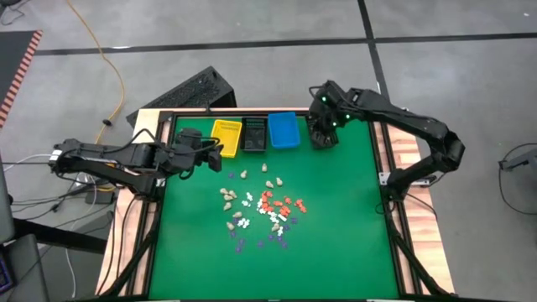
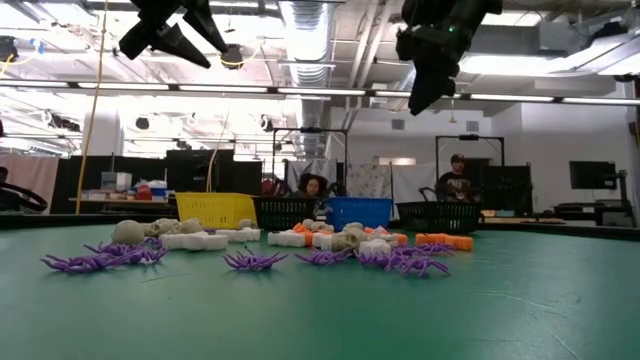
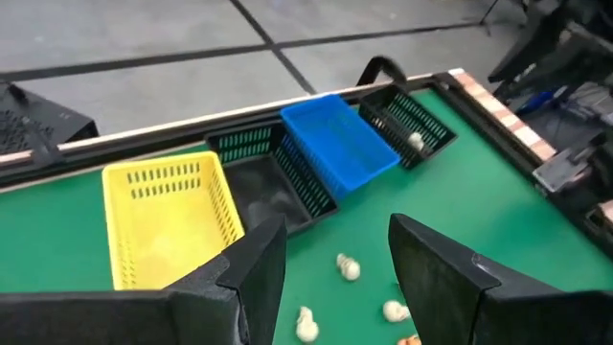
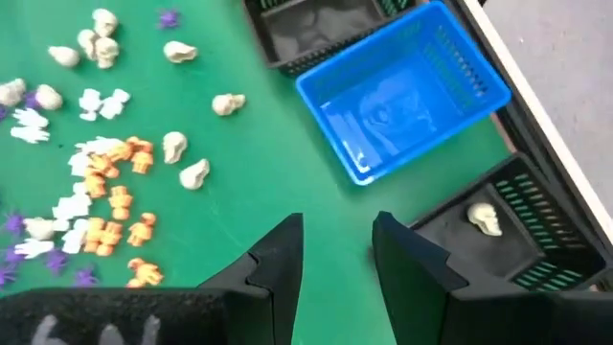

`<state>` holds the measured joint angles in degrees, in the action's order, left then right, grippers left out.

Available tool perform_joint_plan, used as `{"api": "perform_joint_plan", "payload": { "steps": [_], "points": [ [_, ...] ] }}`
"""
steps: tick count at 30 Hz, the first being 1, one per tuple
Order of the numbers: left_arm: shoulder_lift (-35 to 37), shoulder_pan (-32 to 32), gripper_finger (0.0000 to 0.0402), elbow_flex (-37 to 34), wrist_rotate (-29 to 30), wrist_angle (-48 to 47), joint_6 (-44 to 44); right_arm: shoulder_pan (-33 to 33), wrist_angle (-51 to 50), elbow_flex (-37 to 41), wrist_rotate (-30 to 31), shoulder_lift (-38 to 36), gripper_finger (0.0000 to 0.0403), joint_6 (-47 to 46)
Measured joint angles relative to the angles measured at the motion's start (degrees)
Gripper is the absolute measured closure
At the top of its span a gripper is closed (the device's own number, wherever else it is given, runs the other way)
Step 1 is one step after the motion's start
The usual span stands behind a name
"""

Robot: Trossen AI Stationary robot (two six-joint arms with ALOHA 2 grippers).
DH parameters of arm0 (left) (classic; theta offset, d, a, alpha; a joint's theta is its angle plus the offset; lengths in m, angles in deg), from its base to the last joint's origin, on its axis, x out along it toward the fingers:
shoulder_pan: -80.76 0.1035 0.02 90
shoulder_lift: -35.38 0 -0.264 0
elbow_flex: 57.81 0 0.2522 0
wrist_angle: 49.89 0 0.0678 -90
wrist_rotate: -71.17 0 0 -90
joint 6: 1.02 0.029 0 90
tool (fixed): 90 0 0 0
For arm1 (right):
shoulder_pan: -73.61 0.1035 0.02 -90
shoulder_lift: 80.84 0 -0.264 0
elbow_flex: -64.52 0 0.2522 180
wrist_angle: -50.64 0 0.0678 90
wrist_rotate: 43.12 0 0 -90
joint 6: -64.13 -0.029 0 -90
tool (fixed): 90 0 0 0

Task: Sort Halloween decoration
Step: Put the white skull toy into the right black basket

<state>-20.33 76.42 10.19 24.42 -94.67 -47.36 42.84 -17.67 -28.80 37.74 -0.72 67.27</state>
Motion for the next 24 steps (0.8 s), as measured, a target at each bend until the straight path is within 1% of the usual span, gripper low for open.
{"api": "perform_joint_plan", "payload": {
  "steps": [6,10,12,15,18,21,24],
  "points": [
    [-0.1,0.0,0.0226,0.0,-0.6,0.0,0.0,4.1,-0.5,0.3,2.8,-3.4,0.0249,-1.6],
    [-0.2,0.0,0.0226,0.0,-0.8,-0.1,0.0,5.7,-1.6,0.3,3.0,-6.7,0.0249,-1.7],
    [-0.1,0.0,0.0226,0.0,-0.8,-0.2,0.0,6.9,-3.7,0.3,3.0,-8.1,0.0249,-1.8],
    [-0.4,0.0,0.0226,0.0,-0.8,-0.3,0.0,9.4,-10.0,0.7,3.0,-8.6,0.0249,-1.8],
    [-0.9,0.0,0.0226,0.0,-1.6,-0.5,0.0,13.1,-11.8,4.6,1.5,-8.7,0.0249,-3.9],
    [-1.7,0.0,0.0226,0.0,-3.1,-0.6,0.7,17.5,-7.6,10.4,-0.5,-9.4,0.0249,-8.6],
    [-2.1,0.0,0.0226,0.0,-4.3,-0.3,0.9,22.4,-0.7,16.7,-1.3,-9.9,0.0249,-13.9]
  ]
}}
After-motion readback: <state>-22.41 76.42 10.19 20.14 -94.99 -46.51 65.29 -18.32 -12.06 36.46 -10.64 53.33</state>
